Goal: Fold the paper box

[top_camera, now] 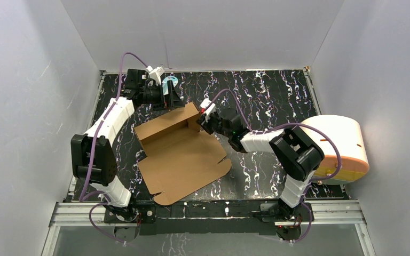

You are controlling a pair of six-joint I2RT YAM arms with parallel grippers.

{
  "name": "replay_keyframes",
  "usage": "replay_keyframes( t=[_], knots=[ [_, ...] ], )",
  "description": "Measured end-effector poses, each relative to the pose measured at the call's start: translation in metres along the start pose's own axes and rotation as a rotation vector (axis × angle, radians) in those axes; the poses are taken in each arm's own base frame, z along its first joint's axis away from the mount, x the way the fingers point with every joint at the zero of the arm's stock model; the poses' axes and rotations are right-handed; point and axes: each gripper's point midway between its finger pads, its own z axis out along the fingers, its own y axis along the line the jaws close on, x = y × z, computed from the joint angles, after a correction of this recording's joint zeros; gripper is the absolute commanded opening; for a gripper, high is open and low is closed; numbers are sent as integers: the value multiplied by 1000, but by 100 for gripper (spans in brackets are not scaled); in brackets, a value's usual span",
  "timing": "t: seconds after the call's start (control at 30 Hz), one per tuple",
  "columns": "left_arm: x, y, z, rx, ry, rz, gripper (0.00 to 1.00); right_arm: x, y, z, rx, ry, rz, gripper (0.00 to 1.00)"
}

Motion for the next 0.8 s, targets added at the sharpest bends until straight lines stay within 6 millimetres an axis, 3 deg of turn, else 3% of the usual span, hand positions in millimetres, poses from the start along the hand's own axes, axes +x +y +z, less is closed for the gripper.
replay_keyframes(
  t=[0.43,0.8],
  knots=[
    [16,15,22,67,88,-108,90,0,0,7,22,-124,-60,36],
    [19,12,23,95,104,-115,89,0,-1,20,20,-179,-119,38]
  ],
)
